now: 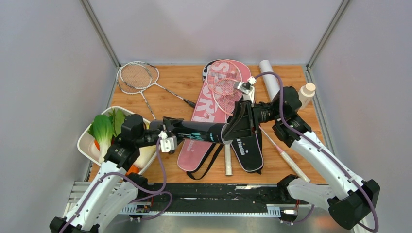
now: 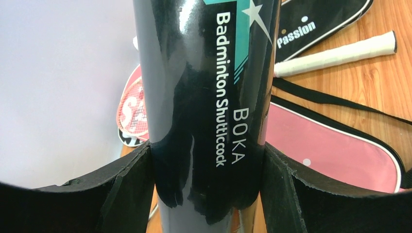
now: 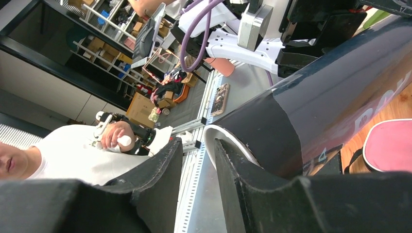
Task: Pack up the badminton gear
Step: Close the lid on the shuttle tube.
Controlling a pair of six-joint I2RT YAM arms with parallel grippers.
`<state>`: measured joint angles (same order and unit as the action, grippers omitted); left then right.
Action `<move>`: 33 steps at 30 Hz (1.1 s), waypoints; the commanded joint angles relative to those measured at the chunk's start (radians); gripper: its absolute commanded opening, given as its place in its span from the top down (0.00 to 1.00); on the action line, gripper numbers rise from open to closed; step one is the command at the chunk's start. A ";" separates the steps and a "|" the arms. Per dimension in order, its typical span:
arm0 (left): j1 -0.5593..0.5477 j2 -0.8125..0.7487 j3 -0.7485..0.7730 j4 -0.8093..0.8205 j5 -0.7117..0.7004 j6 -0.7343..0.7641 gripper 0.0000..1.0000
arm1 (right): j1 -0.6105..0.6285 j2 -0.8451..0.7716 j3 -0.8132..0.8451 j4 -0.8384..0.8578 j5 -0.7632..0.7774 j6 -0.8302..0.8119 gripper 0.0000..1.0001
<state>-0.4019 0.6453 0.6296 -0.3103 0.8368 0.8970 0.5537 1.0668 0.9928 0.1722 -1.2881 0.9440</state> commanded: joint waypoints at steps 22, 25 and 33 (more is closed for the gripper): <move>-0.040 -0.028 0.092 0.537 0.270 -0.193 1.00 | 0.027 0.102 0.008 0.167 0.232 0.084 0.57; -0.040 -0.024 0.111 0.438 0.106 -0.182 1.00 | -0.023 0.016 0.131 0.051 0.325 0.039 0.47; -0.040 0.016 0.138 0.619 -0.105 -0.726 0.99 | -0.041 -0.239 0.149 -0.012 0.716 -0.239 0.08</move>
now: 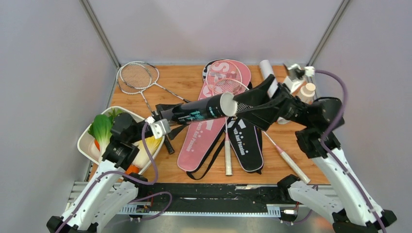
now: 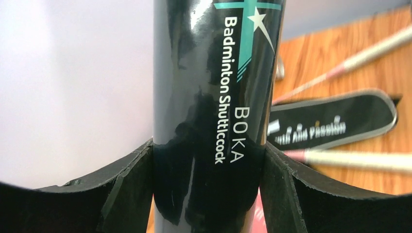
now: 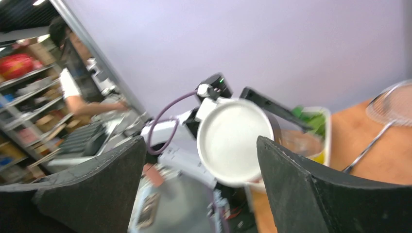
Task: Pack up the badminton gear
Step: Close the lid on the shuttle tube, then place the shuttle tube at the center of the board.
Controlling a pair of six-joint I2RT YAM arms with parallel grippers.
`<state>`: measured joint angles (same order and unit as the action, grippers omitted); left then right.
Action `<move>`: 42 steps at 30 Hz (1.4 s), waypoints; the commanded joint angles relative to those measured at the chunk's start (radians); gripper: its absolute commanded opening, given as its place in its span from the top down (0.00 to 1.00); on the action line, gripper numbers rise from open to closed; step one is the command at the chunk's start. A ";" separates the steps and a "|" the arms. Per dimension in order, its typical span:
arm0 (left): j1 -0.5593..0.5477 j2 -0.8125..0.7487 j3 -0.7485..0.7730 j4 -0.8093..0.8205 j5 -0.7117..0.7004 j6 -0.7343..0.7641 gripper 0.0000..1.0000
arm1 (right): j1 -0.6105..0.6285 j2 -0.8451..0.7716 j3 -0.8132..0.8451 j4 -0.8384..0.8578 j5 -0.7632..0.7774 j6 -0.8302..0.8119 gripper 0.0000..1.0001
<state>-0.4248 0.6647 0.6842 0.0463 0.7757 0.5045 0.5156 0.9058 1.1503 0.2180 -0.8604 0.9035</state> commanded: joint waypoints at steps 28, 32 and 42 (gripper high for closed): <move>-0.111 0.325 0.118 0.407 -0.134 -0.948 0.97 | 0.197 0.399 0.000 0.261 0.612 -0.306 0.32; -0.111 0.353 0.170 0.302 -0.144 -0.894 0.55 | 0.166 0.424 0.006 0.310 0.550 -0.289 0.57; -0.112 0.316 0.181 0.032 -0.324 -0.753 0.14 | -0.201 0.421 0.163 -0.087 0.399 -0.376 0.66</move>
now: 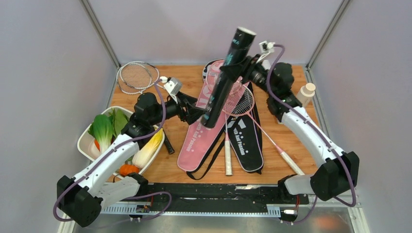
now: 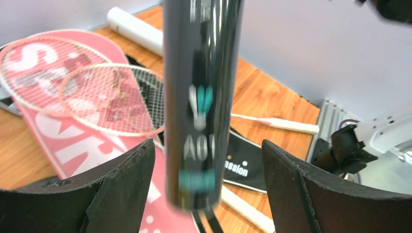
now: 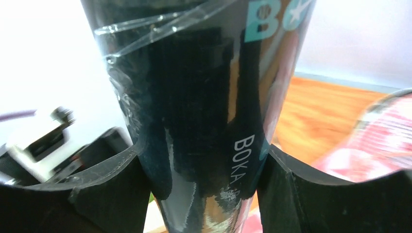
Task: Pack up the badminton gear
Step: Place the shuttle tube at the center of the board.
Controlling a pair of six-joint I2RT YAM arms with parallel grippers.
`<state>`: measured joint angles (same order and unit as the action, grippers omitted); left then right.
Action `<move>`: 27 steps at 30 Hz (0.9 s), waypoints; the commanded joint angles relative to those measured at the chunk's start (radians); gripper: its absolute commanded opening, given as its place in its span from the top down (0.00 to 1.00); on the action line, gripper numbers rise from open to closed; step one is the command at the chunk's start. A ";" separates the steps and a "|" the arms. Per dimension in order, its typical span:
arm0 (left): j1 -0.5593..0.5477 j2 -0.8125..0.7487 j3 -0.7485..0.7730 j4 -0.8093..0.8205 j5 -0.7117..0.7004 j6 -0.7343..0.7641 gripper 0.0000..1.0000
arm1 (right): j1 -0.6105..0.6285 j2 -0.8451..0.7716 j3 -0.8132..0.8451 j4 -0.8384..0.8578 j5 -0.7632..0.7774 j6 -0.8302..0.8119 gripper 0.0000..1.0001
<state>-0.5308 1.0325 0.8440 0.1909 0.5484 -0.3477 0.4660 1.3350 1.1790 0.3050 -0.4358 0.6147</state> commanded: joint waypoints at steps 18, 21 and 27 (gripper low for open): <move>-0.005 -0.280 -0.103 -0.324 -0.412 0.249 0.14 | -0.347 0.608 0.802 -0.994 0.392 -0.665 0.60; -0.005 -0.302 -0.136 -0.298 -0.426 0.269 0.14 | -0.346 0.752 0.933 -1.070 0.462 -0.725 0.59; -0.005 -0.281 -0.128 -0.315 -0.441 0.286 0.14 | -0.348 0.953 1.053 -1.089 0.589 -0.815 0.58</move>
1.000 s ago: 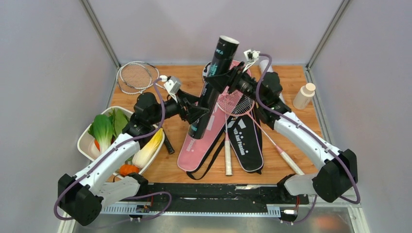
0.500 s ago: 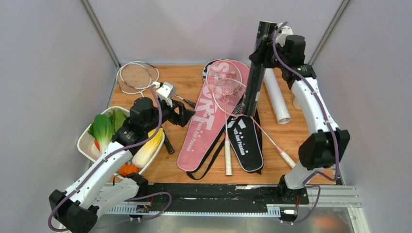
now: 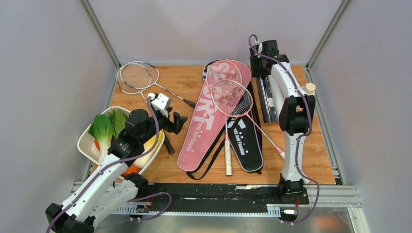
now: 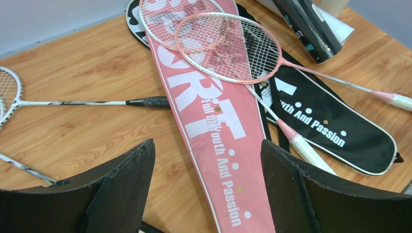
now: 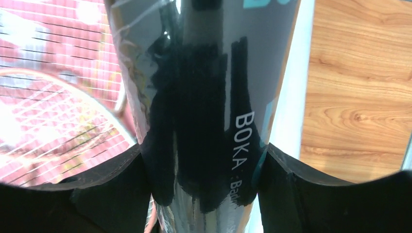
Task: Pack up the badminton gear
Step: Place the shuttle tube at the center of the board.
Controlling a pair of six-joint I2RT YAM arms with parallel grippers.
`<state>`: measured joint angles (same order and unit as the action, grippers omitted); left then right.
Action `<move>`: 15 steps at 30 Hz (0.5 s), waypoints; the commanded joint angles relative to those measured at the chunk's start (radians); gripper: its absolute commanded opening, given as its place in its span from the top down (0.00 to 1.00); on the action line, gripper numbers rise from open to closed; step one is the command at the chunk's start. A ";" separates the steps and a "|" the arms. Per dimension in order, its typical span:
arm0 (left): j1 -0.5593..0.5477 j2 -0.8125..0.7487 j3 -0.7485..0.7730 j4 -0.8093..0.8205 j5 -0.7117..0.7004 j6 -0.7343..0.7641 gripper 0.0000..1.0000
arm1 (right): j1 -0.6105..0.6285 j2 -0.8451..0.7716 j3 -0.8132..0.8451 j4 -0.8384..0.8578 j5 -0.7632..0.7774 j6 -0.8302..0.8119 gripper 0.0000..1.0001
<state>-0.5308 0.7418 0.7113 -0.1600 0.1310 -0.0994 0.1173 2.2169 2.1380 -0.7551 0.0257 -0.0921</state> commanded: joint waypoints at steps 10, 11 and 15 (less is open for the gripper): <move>-0.005 0.037 0.010 0.021 -0.044 0.047 0.16 | -0.009 0.162 0.117 0.036 0.261 -0.139 0.20; -0.005 0.036 0.011 0.019 -0.046 0.045 0.16 | -0.005 0.148 0.115 0.035 0.285 -0.130 0.16; -0.005 0.036 0.024 -0.019 -0.068 0.053 0.16 | 0.029 0.043 0.062 0.034 0.300 -0.082 0.05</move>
<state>-0.5308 0.7803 0.7113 -0.1612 0.0933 -0.0669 0.1184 2.3966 2.1979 -0.7597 0.2508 -0.2024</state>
